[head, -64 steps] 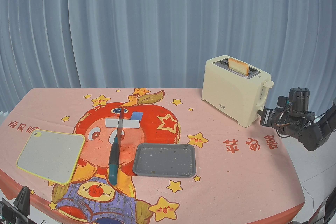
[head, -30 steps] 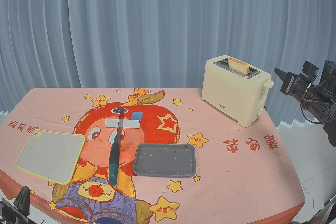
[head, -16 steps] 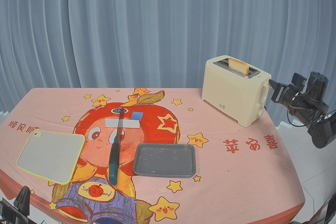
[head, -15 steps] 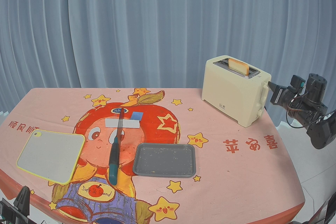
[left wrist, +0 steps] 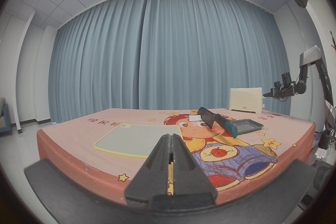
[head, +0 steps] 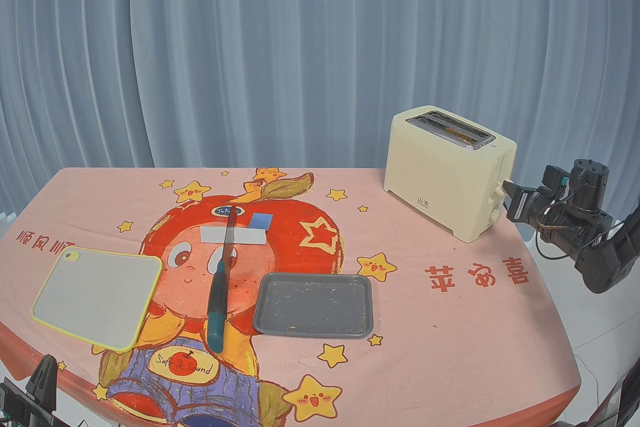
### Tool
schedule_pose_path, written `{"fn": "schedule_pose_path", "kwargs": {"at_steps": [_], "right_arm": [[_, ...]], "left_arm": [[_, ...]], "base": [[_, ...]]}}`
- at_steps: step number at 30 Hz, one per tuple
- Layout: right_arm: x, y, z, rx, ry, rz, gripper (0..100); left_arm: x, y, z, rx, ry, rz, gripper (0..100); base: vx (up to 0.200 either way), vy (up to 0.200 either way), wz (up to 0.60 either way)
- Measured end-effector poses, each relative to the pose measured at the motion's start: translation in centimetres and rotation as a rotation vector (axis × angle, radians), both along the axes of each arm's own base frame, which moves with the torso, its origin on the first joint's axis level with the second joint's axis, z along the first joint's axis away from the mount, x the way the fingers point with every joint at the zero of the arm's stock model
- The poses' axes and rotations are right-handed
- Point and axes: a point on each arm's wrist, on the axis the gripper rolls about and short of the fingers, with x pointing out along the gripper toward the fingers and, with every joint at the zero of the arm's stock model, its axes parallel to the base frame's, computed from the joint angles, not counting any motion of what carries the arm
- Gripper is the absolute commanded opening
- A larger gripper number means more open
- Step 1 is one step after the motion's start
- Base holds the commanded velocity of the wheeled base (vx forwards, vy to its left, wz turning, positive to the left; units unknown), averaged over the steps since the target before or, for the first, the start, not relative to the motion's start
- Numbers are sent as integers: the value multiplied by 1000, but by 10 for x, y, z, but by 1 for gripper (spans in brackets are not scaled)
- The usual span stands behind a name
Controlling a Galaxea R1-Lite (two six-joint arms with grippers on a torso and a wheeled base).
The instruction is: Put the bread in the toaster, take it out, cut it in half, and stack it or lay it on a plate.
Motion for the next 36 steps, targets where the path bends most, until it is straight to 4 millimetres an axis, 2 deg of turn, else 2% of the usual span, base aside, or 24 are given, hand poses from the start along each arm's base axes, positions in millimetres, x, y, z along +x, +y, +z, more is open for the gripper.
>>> {"fn": "schedule_pose_path", "kwargs": {"at_steps": [21, 28, 32, 36], "right_arm": [[-1, 2, -6, -5, 38, 4, 0], [-10, 3, 17, 4, -28, 10, 0], [-23, 3, 37, 19, -92, 16, 0], [-41, 0, 40, 26, -97, 16, 0]], "left_arm": [[0, 0, 0, 0, 0, 0, 0], [0, 0, 0, 0, 0, 0, 0], [0, 0, 0, 0, 0, 0, 0], [0, 0, 0, 0, 0, 0, 0]], "base": [[0, 0, 0], [0, 0, 0], [0, 0, 0], [0, 0, 0]]}}
